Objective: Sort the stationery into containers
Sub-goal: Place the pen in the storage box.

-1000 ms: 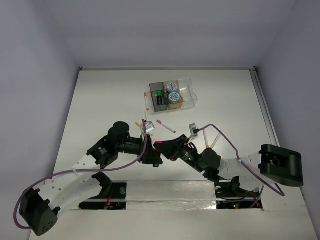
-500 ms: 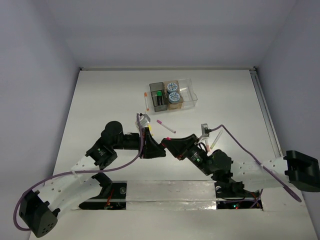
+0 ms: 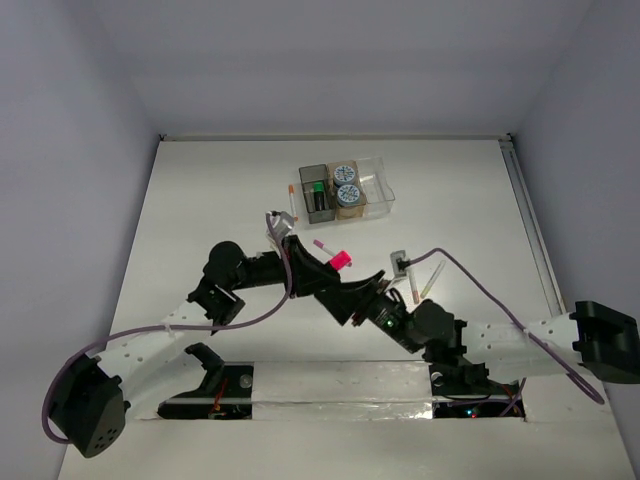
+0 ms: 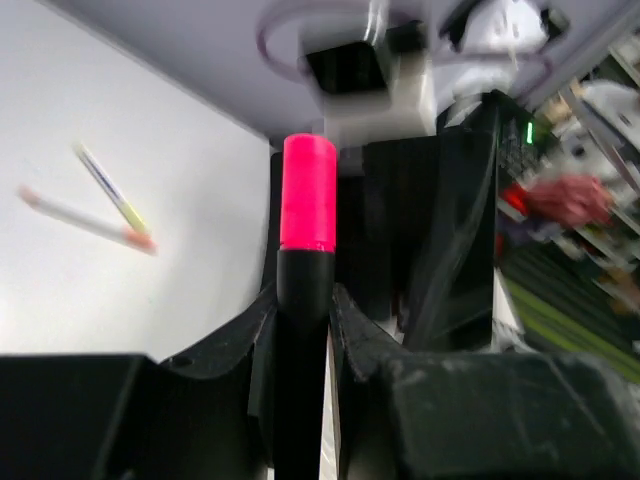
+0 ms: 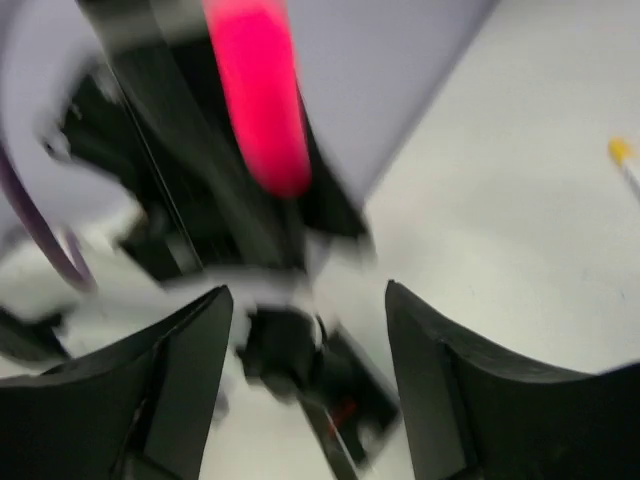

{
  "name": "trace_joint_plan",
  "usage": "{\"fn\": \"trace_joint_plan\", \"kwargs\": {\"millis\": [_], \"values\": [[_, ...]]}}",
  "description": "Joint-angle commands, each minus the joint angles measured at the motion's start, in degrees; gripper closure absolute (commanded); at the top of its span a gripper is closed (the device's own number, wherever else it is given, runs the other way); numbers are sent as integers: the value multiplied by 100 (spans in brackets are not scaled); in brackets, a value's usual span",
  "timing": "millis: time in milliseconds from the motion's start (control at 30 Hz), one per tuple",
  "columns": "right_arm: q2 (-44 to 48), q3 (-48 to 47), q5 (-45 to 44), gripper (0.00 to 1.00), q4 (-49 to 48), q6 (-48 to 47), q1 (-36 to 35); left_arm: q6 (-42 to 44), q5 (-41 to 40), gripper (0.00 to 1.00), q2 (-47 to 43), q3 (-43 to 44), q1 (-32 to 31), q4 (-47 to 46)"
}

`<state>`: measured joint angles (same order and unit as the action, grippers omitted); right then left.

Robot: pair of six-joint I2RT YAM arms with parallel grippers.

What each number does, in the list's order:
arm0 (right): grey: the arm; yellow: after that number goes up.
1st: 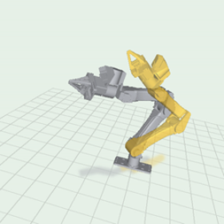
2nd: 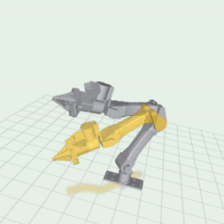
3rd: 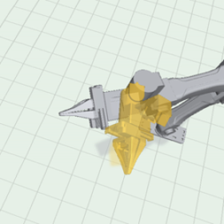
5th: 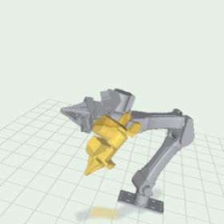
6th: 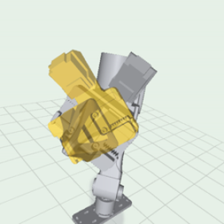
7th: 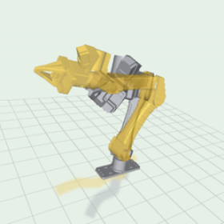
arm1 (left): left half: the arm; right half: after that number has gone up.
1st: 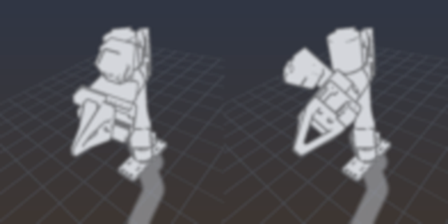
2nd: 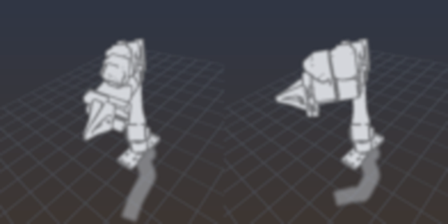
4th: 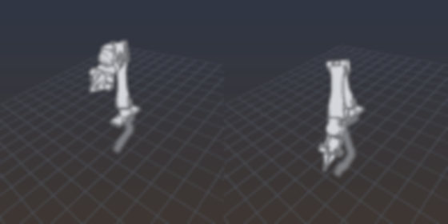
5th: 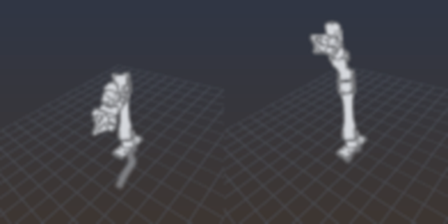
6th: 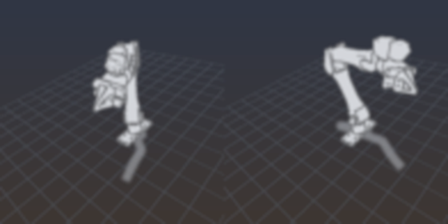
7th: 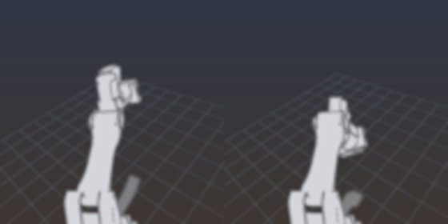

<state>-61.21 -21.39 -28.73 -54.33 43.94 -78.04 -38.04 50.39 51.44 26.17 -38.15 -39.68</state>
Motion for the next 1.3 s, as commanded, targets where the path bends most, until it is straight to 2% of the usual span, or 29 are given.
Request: {"fn": "trace_joint_plan", "kwargs": {"millis": [0, 167, 333, 600, 733, 900, 933, 1033, 1267], "values": [[-199, 100, 1125, 30, 1987, -17, -282, -63, -1269, 100, 15, 266, 62, -2263], [346, -208, 309, 16, 2461, 36, -115, -124, -1242, 100, 121, 116, 9, -2334], [1109, -217, -36, 13, 2716, -122, -115, -63, -1303, 100, 173, -7, 9, -2307], [1612, 73, -150, 11, 3595, -246, -115, 95, -1576, 100, 349, 160, 9, -2281], [1691, 222, -159, 11, 4147, -106, -115, 156, -2364, 100, 656, 387, 9, -2097], [1761, 407, -63, 10, 4439, 97, -62, 139, -3649, 100, 1166, 836, 62, -1245], [1770, 433, -19, 9, 4422, 88, -10, 139, -4094, 100, 1401, 976, 123, -1174], [1666, 451, 148, 9, 4465, -26, 52, 95, -4738, 100, 2068, 1484, 246, -473], [1594, 477, 534, 9, 4431, -114, 105, -309, -4986, 100, 3696, 2444, 607, -181]]}}
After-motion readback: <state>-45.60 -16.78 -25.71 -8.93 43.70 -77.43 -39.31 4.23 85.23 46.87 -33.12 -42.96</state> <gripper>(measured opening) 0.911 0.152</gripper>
